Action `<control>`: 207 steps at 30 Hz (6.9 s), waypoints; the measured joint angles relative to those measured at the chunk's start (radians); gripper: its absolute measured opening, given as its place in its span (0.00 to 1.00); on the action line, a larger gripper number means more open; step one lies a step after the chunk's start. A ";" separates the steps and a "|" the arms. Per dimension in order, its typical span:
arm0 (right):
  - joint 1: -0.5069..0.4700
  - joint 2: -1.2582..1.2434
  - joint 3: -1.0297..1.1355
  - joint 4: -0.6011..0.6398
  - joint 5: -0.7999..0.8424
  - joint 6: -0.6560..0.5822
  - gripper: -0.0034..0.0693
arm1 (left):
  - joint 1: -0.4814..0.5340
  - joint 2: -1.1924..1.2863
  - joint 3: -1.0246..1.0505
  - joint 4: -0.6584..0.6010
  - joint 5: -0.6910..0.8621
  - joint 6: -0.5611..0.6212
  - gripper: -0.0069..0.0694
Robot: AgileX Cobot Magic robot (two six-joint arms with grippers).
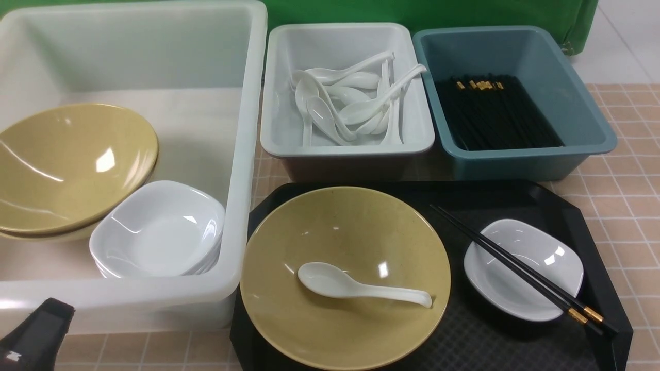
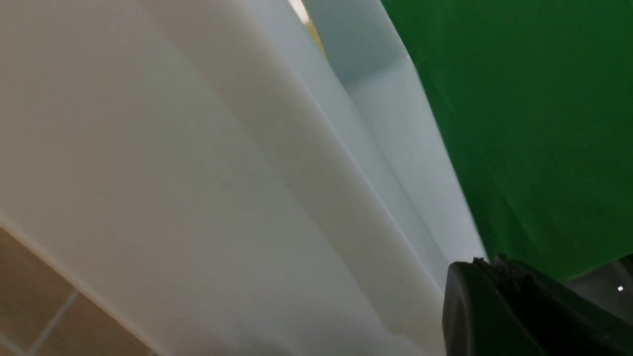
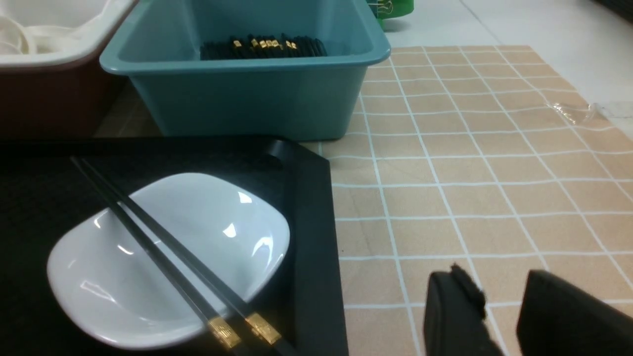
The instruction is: On brown table put chopsticks spoon bowls plates into blue grey white boxes.
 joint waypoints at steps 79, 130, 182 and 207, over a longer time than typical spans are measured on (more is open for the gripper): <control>0.380 1.757 -1.146 0.177 0.631 -0.527 0.26 | -0.814 1.265 -1.118 0.617 0.827 0.507 0.08; 0.365 1.908 -2.034 0.246 0.920 -0.489 0.67 | -0.576 1.000 -1.046 0.721 0.626 0.401 0.08; 0.601 1.995 -1.980 0.137 0.511 -0.387 0.28 | -0.416 1.121 -1.022 0.825 0.426 0.246 0.08; 0.482 1.831 -2.186 0.211 0.934 -0.427 0.80 | -0.450 1.600 -1.565 0.456 0.890 0.678 0.15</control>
